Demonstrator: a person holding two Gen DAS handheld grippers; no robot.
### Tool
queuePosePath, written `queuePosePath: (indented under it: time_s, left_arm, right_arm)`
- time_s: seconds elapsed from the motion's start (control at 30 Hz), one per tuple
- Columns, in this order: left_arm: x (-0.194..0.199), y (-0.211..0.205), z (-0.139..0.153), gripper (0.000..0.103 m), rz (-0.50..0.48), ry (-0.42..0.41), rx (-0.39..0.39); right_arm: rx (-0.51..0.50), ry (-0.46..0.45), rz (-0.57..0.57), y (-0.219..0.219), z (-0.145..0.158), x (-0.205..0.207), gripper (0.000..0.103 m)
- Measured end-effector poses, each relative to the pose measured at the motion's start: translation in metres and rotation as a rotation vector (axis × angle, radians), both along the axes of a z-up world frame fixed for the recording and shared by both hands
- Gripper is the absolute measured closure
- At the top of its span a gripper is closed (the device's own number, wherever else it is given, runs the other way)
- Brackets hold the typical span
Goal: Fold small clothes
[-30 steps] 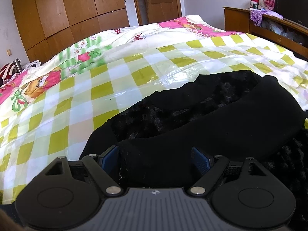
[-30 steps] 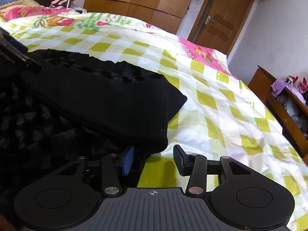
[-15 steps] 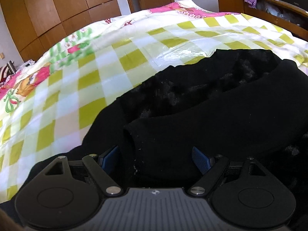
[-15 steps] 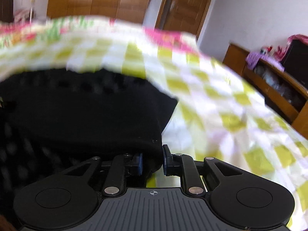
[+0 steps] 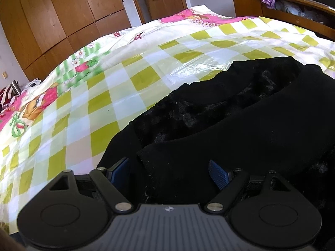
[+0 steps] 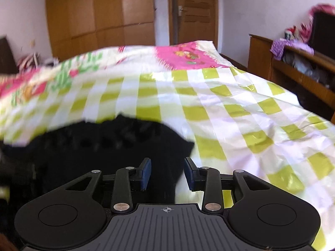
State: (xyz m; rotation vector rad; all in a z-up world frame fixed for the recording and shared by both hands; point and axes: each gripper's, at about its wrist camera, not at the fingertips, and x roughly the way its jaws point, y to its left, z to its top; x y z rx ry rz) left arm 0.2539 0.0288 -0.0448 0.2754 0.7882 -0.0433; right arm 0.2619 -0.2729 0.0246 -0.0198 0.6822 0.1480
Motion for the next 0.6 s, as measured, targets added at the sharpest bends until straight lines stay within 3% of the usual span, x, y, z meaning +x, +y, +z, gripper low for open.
queuePosePath:
  time_s: [0.07, 0.17, 0.2, 0.23, 0.3, 0.43, 0.6]
  left_arm:
    - [0.003, -0.001, -0.002, 0.009, 0.004, 0.001, 0.006]
    - [0.007, -0.003, -0.001, 0.009, 0.002, -0.004, 0.010]
    - [0.008, -0.003, 0.000, 0.009, -0.002, -0.011, 0.019]
    - [0.008, -0.002, 0.000, 0.009, -0.004, -0.021, 0.031]
    - [0.011, 0.000, -0.001, 0.009, 0.012, -0.048, 0.071]
    - [0.013, 0.013, -0.005, 0.008, 0.048, -0.034, 0.066]
    - [-0.004, 0.026, -0.005, 0.007, 0.074, -0.038, 0.064]
  right_arm:
    - [-0.009, 0.076, -0.031, 0.000, -0.012, 0.024, 0.064]
    - [0.059, 0.179, -0.045, 0.000, -0.036, 0.052, 0.066]
    - [0.070, 0.199, -0.059, -0.002, -0.042, 0.058, 0.069]
    - [0.088, 0.200, -0.060, -0.006, -0.046, 0.058, 0.082]
    - [0.104, 0.206, -0.070, -0.012, -0.046, 0.059, 0.088]
    - [0.063, 0.199, -0.081, -0.008, -0.037, 0.055, 0.088]
    - [-0.070, 0.036, -0.035, 0.023, -0.011, 0.021, 0.080]
